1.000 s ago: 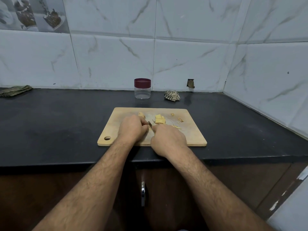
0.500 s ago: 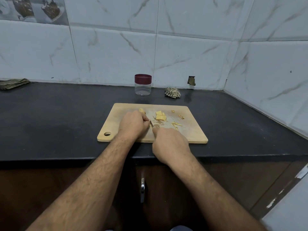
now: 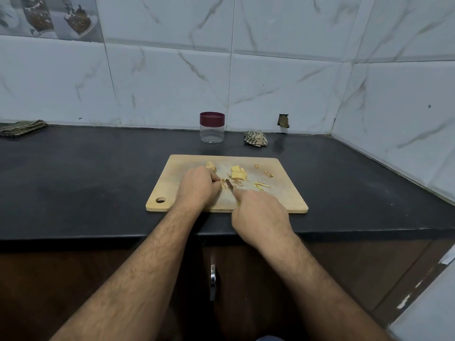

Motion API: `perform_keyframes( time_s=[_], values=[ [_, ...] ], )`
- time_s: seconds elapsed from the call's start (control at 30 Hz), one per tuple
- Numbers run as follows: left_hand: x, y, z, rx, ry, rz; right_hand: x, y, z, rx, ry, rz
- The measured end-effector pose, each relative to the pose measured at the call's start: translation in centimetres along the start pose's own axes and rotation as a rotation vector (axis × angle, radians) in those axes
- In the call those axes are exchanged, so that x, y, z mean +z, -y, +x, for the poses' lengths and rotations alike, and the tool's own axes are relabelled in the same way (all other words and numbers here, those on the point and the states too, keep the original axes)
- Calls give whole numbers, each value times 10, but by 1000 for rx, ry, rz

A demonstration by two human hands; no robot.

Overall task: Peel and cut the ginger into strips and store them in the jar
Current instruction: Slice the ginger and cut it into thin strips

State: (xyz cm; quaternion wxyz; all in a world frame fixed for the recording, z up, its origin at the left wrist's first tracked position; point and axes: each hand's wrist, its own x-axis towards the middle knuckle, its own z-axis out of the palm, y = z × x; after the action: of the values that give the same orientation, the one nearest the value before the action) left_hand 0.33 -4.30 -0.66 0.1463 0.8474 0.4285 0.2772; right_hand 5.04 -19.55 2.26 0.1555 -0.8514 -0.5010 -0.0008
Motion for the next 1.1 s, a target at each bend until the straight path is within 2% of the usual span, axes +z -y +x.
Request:
perform_keyframes(
  time_s=[0.5, 0.63, 1.1],
  values=[
    [0, -1, -1, 6, -10, -5, -1, -10, -5, 40, 56, 53],
    [1, 0, -1, 5, -24, -12, -8, -9, -6, 34, 27, 62],
    [7, 6, 6, 17, -20, -14, 7, 11, 24, 0, 19, -33]
  ],
)
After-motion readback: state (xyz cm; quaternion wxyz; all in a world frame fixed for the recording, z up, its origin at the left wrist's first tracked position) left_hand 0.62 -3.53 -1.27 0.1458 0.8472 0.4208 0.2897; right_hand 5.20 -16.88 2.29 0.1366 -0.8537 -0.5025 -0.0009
